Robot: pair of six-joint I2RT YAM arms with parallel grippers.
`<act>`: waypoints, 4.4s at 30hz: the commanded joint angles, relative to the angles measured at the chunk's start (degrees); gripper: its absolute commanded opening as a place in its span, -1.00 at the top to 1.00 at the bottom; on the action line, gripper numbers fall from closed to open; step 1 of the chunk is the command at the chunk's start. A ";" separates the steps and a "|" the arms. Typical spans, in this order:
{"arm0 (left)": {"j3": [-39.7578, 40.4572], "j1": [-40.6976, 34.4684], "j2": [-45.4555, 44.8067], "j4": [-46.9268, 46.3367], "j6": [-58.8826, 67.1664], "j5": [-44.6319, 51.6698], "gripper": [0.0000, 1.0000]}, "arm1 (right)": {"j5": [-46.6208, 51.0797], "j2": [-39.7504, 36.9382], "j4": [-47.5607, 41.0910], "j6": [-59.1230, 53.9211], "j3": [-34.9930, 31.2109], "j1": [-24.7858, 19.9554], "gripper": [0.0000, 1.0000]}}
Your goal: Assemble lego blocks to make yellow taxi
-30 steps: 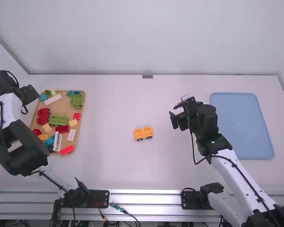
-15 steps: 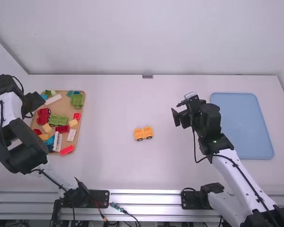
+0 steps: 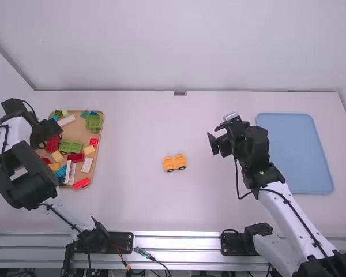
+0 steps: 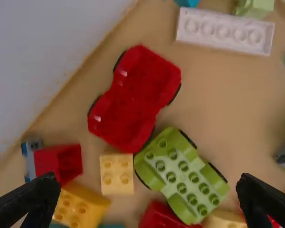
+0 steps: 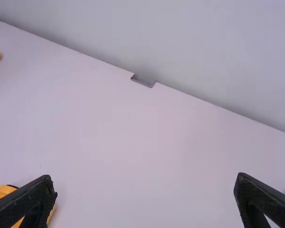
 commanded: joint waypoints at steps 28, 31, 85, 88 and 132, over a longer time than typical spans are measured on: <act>-10.58 0.48 0.40 0.83 -9.84 -13.18 -0.85 | -0.28 -0.72 4.15 -3.21 -0.42 -0.63 -0.98; -10.88 0.31 0.40 1.57 -9.45 -14.63 -0.93 | -0.28 -0.70 4.13 -3.17 -0.42 -0.63 -0.98; -13.38 0.55 0.13 6.03 -5.16 -12.64 -0.29 | -0.15 -0.70 2.69 -4.90 -0.42 -0.57 -0.98; -14.71 0.26 0.13 7.72 -5.14 -12.81 -0.29 | 0.20 -0.70 2.69 -4.85 -0.42 -0.52 -0.98; -27.52 0.50 0.15 29.05 -6.91 -6.71 -0.07 | 1.25 -0.70 1.99 -4.92 -0.44 -0.63 -0.98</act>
